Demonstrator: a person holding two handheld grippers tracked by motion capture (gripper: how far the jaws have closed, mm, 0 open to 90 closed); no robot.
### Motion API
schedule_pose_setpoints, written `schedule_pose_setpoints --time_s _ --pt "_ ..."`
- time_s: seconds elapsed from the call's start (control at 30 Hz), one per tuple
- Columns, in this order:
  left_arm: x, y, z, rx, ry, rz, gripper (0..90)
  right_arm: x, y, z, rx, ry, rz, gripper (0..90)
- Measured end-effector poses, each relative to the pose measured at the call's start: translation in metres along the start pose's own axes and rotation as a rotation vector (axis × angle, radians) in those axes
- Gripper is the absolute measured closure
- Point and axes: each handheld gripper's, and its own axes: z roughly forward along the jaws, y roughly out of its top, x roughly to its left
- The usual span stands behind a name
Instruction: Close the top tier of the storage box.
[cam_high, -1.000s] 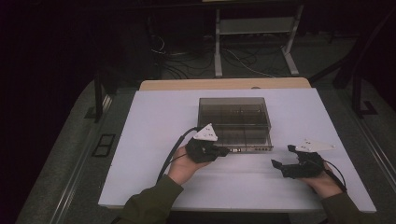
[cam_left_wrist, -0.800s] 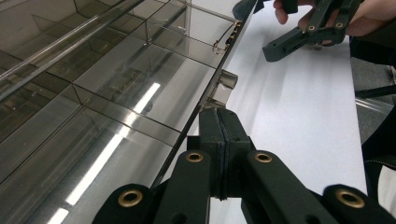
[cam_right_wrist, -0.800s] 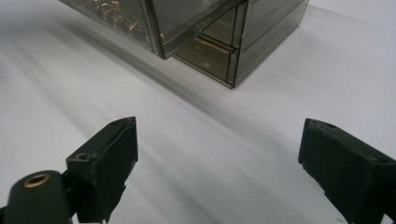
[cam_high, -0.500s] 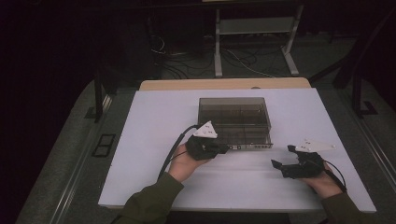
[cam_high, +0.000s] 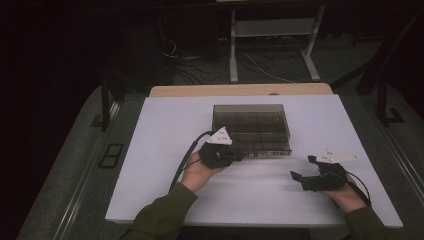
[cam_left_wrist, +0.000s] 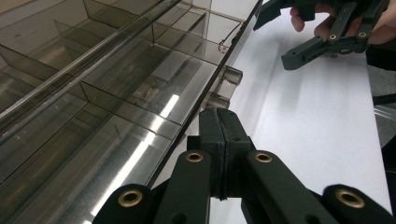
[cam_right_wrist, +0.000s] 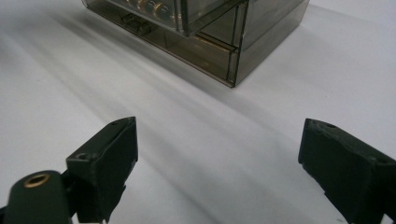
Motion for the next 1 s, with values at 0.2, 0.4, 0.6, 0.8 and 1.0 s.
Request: schedule_pose_setpoints --time_s 0.2,0.4,0.6,0.8,1.0 --pt "0.002 0.001 0.001 0.000 0.007 0.000 89.2 0.000 0.000 0.000 0.000 0.000 0.000 11.3" --pt "0.004 0.002 0.003 -0.002 0.018 0.003 89.3 0.000 0.000 0.000 -0.002 -0.002 0.001 11.3" --pt "0.007 0.006 0.004 -0.015 0.025 0.000 89.2 0.000 0.000 0.000 0.002 -0.004 0.004 11.3" --pt "0.009 0.008 0.005 -0.010 0.032 0.005 89.3 0.000 0.000 0.000 0.001 -0.004 0.005 11.3" --pt "0.014 0.011 0.006 -0.015 0.042 0.000 89.3 0.000 0.000 0.000 0.002 -0.002 0.004 11.3"
